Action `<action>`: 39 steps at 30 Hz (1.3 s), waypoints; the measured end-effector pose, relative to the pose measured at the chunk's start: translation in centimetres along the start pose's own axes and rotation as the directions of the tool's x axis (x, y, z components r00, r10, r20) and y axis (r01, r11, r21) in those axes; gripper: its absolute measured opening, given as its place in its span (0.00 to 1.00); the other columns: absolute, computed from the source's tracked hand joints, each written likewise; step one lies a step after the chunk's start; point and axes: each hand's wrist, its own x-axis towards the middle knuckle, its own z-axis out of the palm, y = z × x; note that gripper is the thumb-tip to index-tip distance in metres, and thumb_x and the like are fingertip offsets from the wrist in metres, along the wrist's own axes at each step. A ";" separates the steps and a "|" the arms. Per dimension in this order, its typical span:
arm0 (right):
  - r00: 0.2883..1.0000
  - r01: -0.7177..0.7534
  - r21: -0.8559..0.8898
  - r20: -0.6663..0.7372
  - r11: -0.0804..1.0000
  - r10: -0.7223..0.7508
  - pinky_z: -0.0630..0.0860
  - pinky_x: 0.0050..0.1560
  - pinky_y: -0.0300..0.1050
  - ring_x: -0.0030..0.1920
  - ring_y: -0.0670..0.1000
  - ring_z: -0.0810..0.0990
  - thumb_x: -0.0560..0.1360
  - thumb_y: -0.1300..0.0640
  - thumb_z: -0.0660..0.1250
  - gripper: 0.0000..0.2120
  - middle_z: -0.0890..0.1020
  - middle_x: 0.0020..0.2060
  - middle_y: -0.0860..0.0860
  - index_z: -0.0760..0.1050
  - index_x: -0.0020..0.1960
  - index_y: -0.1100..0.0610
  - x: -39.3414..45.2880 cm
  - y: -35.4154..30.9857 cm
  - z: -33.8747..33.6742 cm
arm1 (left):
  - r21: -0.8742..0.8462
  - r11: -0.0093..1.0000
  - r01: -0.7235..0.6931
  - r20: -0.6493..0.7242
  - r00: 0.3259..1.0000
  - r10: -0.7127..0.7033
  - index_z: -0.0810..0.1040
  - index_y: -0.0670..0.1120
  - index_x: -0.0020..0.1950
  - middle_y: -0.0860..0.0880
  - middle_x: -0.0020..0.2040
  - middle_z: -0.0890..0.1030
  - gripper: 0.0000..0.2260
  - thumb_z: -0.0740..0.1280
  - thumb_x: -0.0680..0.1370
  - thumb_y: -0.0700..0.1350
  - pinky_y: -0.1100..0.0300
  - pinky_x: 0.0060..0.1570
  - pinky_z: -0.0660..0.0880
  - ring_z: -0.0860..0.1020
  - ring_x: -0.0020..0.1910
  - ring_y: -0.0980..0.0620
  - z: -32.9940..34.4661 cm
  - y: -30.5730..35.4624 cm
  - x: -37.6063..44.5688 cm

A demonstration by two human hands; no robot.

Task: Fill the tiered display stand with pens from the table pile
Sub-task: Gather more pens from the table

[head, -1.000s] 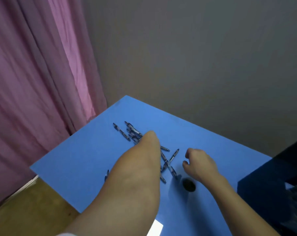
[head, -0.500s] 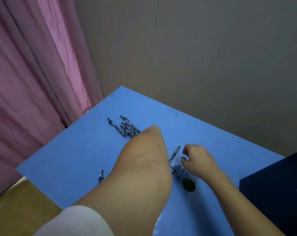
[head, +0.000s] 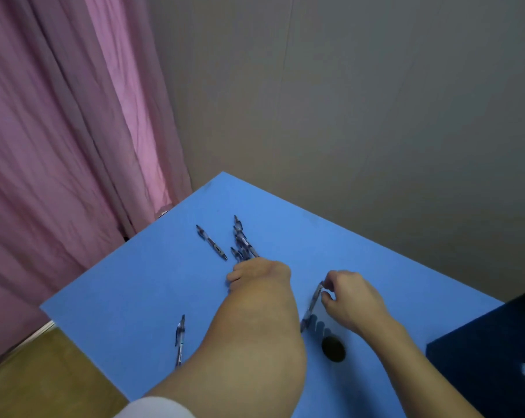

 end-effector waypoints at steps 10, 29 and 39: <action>1.000 0.010 0.023 -0.011 1.000 -0.010 0.78 0.51 0.46 0.57 0.53 0.80 0.80 0.50 0.63 0.11 0.81 0.58 0.48 0.77 0.60 0.51 -1.3 1.0 -0.2 | -0.389 0.920 -0.052 -0.355 0.930 -0.098 0.67 0.36 0.67 0.37 0.67 0.70 0.12 0.52 0.86 0.38 0.47 0.57 0.77 0.74 0.65 0.37 1.9 0.0 0.4; 0.999 -0.034 0.049 0.036 0.998 0.033 0.81 0.51 0.50 0.52 0.53 0.81 0.80 0.52 0.63 0.10 0.81 0.55 0.49 0.78 0.58 0.53 -4.8 0.8 -1.1 | -0.555 0.575 -0.601 -0.455 0.798 0.395 0.68 0.41 0.47 0.48 0.38 0.71 0.09 0.64 0.81 0.45 0.58 0.28 0.64 0.68 0.32 0.53 1.7 -2.5 -1.2; 0.996 -0.085 0.113 0.008 0.990 0.084 0.81 0.50 0.51 0.49 0.52 0.81 0.79 0.53 0.63 0.09 0.82 0.53 0.49 0.79 0.56 0.52 -7.4 1.4 -0.6 | -0.634 0.336 -0.696 -0.503 0.701 0.505 0.71 0.46 0.44 0.45 0.35 0.74 0.05 0.64 0.78 0.45 0.54 0.35 0.72 0.73 0.33 0.48 -0.2 -2.7 -3.2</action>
